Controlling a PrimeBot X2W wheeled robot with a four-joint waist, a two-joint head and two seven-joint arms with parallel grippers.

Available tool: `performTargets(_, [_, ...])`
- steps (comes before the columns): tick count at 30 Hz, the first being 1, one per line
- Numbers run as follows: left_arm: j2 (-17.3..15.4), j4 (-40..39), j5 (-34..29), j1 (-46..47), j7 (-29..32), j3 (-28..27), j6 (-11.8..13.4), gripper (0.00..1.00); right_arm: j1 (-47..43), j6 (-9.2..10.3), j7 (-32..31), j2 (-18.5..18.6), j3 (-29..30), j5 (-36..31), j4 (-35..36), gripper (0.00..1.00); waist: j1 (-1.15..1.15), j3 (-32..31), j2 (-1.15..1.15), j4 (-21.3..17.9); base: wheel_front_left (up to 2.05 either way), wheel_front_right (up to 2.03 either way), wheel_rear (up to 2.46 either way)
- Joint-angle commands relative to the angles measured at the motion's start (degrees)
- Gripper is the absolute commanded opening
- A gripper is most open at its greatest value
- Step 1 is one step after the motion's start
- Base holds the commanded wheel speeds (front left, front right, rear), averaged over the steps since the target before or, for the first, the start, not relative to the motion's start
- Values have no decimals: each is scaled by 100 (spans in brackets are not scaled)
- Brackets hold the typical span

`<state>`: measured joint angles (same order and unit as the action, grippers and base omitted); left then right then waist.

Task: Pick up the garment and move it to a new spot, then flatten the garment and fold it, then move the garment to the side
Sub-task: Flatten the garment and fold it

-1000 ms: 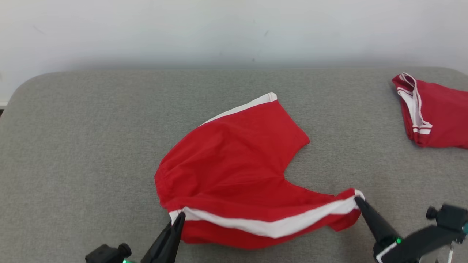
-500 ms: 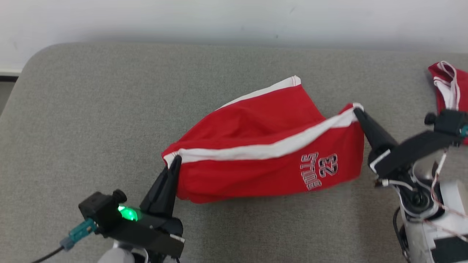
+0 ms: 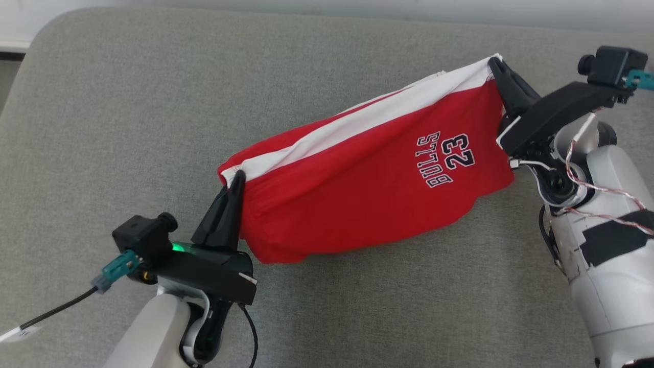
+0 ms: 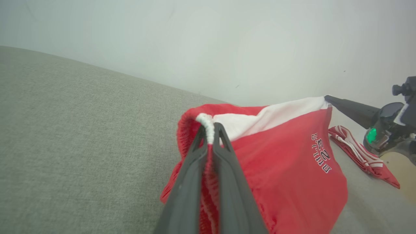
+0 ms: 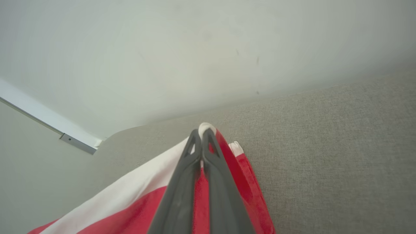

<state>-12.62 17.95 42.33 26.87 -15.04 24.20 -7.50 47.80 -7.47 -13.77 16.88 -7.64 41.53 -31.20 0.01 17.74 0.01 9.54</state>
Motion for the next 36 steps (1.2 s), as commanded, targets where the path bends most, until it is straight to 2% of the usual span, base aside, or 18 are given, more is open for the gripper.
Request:
performTargets(1, [44,72,-81,118,-18,45,5,0,185,0,117,61,-107,-91,-232,0,-1,151,-1,118,0,0,0])
performTargets(11, [193,563,-267,558,-18,350,5,0,965,0,627,222,-893,-338,-1424,0,-1,424,-1,275,0,0,0])
performTargets(20, [327,901,-573,707,-18,186,5,0,1302,0,1061,200,-1507,-209,-2012,0,-1,428,-1,248,0,0,0])
performTargets(21, [345,929,-637,695,-18,158,5,41,1324,0,1114,200,-1546,-176,-2074,14,-1,398,-1,241,0,0,0])
performTargets(22, [366,940,-687,669,-18,125,5,100,1328,0,1152,193,-1597,-141,-2121,52,-1,363,-1,234,0,0,0])
performTargets(23, [382,962,-740,630,-18,55,5,100,1317,0,1190,188,-1635,-87,-2175,100,-1,321,-1,227,0,0,0])
performTargets(29, [491,969,-1129,314,-18,-380,5,100,1109,0,1411,250,-1996,135,-2249,100,-1,-23,-1,168,0,0,0])
performTargets(36, [572,757,-1646,-217,-18,-970,5,100,711,0,1640,545,-2421,466,-2090,100,-1,-388,-1,142,0,0,0])
